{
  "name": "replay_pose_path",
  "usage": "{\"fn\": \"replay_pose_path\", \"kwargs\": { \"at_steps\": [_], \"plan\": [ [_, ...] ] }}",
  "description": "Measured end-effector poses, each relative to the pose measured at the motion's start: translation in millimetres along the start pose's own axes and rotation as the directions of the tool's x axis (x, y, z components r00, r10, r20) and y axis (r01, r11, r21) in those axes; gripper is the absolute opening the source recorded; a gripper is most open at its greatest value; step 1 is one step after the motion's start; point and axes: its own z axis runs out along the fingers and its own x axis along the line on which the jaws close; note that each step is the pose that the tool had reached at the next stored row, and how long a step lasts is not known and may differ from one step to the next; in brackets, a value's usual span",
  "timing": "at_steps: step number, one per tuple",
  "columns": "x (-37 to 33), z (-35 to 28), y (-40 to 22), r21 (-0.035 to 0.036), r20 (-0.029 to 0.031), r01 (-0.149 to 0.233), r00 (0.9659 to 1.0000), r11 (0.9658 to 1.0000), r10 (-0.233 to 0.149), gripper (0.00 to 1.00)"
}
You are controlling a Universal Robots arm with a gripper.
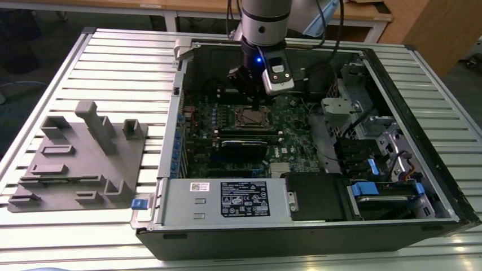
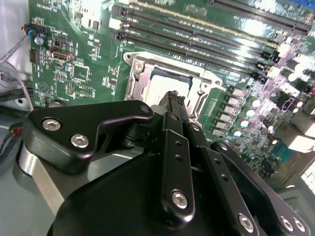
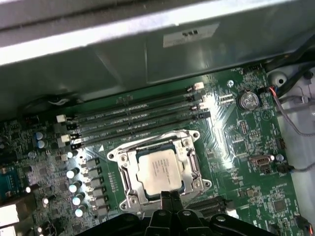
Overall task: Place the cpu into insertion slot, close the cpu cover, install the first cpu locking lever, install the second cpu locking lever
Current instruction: 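Install the second cpu locking lever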
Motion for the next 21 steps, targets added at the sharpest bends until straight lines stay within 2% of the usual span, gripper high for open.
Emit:
{"fn": "replay_pose_path", "kwargs": {
  "at_steps": [8,14,17,21],
  "plan": [
    [-3.0,-0.2,-11.6,-0.0001,-0.0001,0.001,1.0000,1.0000,-0.001,0.11],
    [-3.1,-0.2,-11.8,-0.0001,-0.0001,0.003,1.0000,1.0000,-0.003,0.11],
    [-3.1,-0.1,-11.8,-0.0023,-0.0012,0.039,0.9993,0.9993,-0.039,0.11],
    [-3.1,0.1,-11.8,-0.0040,-0.0023,0.091,0.9958,0.9958,-0.091,0.11]
  ]
}}
